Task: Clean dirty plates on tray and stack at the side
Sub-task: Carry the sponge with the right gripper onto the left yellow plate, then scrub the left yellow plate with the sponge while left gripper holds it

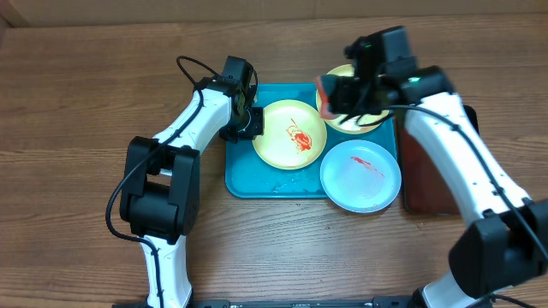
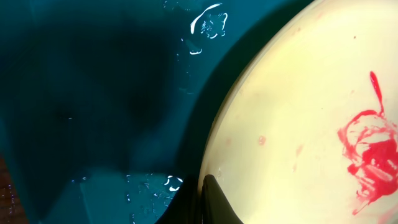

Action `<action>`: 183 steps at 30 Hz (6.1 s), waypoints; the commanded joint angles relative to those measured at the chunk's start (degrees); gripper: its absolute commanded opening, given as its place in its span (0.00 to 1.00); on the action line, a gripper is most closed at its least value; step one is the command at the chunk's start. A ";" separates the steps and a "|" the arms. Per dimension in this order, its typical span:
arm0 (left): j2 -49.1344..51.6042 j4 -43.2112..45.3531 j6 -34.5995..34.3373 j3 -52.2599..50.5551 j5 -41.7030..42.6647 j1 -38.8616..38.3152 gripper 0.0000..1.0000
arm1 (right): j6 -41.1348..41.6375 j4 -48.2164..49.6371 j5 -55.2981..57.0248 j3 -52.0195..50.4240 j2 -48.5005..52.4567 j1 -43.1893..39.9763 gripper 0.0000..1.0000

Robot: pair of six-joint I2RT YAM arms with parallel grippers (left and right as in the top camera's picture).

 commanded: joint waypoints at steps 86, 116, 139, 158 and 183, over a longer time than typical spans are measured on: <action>0.72 -0.90 -1.05 -0.42 2.19 2.12 0.04 | 2.10 7.89 5.22 3.08 22.67 15.15 0.04; 0.72 -0.28 -1.07 -0.42 2.21 2.12 0.04 | 9.90 3.45 2.19 3.08 22.67 16.06 0.04; 0.72 0.04 -1.07 -0.42 2.43 2.19 0.04 | 12.26 -2.67 2.80 3.17 22.67 8.13 0.04; 0.72 0.85 -1.07 -0.42 3.91 2.19 0.04 | 22.91 11.54 30.86 3.02 22.67 16.74 0.04; 0.72 1.36 -1.09 -0.42 3.96 2.19 0.04 | 21.44 3.80 11.96 3.02 22.67 18.38 0.04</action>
